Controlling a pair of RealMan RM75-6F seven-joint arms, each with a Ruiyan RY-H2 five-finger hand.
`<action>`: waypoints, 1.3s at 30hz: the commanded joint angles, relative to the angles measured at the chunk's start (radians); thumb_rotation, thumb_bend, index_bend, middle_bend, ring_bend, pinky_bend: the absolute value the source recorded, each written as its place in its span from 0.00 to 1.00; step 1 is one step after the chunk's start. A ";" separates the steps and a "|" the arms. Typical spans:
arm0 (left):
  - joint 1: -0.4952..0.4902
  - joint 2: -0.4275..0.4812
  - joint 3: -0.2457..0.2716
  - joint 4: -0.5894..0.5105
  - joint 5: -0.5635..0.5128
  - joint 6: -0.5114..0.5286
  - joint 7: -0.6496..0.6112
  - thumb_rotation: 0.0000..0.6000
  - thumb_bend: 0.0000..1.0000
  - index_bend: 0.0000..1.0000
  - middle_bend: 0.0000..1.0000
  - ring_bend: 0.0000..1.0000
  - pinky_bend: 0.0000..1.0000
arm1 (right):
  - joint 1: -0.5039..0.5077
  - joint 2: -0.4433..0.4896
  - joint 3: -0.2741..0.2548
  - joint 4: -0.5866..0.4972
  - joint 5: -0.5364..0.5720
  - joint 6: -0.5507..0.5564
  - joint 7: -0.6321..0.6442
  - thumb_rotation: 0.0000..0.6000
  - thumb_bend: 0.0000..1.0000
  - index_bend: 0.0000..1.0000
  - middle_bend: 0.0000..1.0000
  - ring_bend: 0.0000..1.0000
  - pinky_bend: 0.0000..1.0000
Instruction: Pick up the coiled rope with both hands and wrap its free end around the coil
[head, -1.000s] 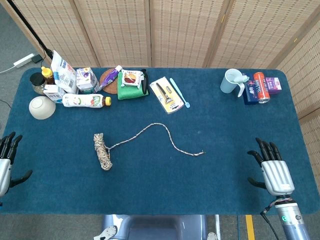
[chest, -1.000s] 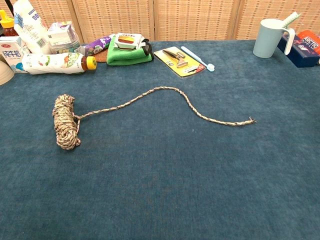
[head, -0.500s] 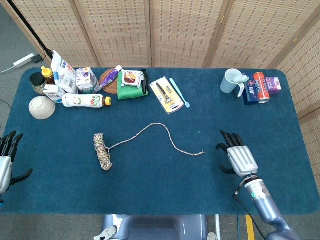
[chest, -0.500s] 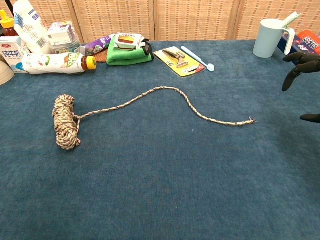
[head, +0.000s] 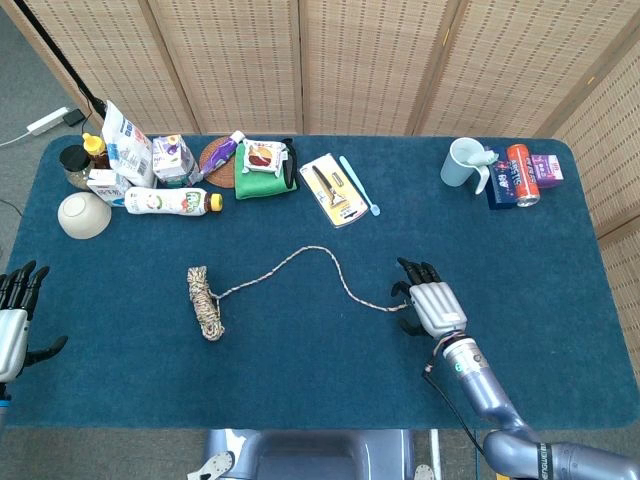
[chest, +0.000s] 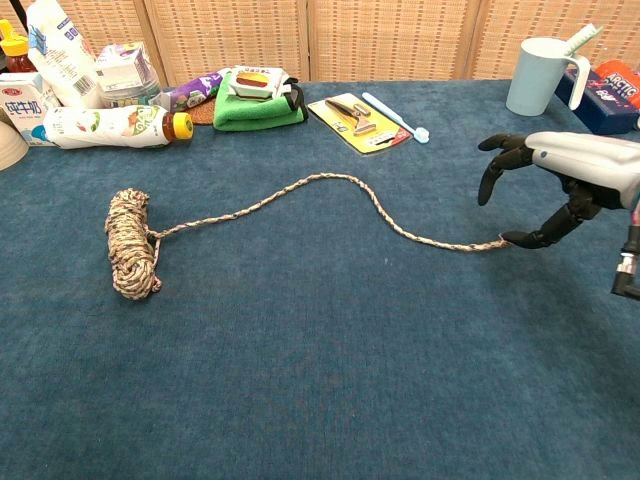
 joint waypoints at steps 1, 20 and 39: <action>-0.001 0.000 -0.001 0.001 -0.004 -0.001 0.001 1.00 0.16 0.00 0.00 0.00 0.00 | 0.028 -0.041 0.006 0.019 0.041 0.000 -0.030 1.00 0.36 0.36 0.00 0.00 0.00; -0.011 0.009 -0.003 0.006 -0.031 -0.030 -0.016 1.00 0.15 0.00 0.00 0.00 0.00 | 0.127 -0.203 0.005 0.154 0.149 0.009 -0.101 1.00 0.36 0.38 0.00 0.00 0.00; -0.019 0.011 -0.004 0.004 -0.051 -0.047 -0.019 1.00 0.16 0.00 0.00 0.00 0.00 | 0.149 -0.243 -0.010 0.232 0.169 0.009 -0.062 1.00 0.37 0.43 0.00 0.00 0.00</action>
